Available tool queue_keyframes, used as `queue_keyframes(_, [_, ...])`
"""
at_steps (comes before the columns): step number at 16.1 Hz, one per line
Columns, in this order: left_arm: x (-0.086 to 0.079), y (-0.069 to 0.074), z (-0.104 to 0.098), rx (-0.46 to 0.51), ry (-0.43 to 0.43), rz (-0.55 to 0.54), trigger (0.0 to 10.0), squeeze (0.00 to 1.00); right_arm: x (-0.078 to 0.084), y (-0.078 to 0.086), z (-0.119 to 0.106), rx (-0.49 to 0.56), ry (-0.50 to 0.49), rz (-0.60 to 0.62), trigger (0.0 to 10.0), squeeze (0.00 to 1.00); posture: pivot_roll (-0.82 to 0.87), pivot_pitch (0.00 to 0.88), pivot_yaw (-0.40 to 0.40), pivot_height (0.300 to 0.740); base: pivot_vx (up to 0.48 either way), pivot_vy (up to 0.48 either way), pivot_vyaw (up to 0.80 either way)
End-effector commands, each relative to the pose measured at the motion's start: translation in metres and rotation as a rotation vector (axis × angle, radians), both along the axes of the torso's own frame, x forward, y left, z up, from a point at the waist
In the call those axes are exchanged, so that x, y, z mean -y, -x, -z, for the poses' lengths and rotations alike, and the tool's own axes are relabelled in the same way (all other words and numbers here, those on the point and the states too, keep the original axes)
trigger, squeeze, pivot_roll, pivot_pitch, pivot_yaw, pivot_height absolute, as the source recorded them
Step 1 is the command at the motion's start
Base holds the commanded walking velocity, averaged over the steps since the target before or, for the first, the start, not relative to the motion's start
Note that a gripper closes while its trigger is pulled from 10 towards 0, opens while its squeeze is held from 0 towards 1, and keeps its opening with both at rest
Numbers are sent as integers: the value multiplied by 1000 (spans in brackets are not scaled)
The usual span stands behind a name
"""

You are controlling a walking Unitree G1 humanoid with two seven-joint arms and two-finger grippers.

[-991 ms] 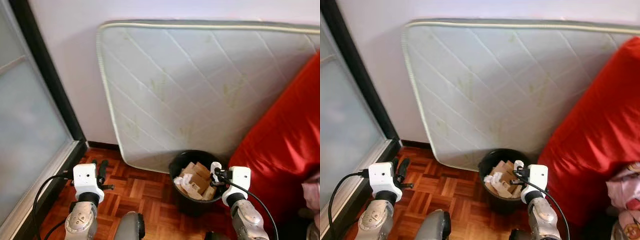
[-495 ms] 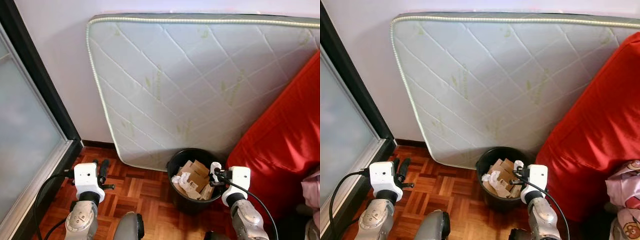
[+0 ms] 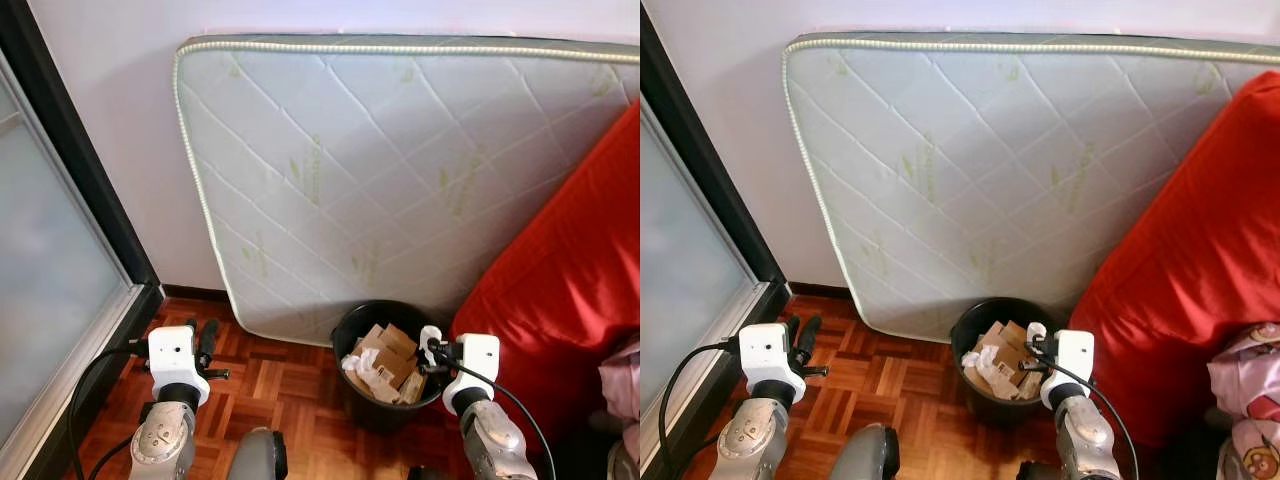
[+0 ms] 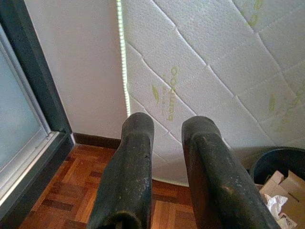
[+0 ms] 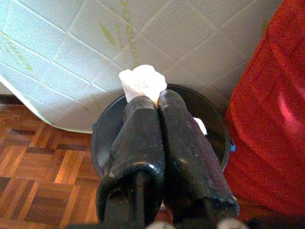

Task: Clean up the room

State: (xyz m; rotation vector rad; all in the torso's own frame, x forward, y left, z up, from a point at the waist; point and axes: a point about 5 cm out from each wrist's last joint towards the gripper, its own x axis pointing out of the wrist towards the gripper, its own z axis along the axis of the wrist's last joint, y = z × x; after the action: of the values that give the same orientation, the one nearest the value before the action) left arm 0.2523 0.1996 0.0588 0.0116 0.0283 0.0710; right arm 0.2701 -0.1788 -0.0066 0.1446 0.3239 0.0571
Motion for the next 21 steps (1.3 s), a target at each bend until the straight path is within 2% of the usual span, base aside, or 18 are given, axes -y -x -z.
queue_keyframes(1, [-1,-1,-3,7,6,-2,10000,0,-2,-3,-2,-1,-3,-7,10000,0,89,0,4,625,289,0,0])
queue_keyframes(15, [-2,-1,-5,14,4,4,10000,0,-6,-8,-2,-20,-2,-18,10000,0,96,0,6,625,299,0,0])
queue_keyframes(21, [0,1,-6,11,7,7,10000,0,-19,-13,-2,-48,1,-74,10000,0,103,0,7,625,0,0,0])
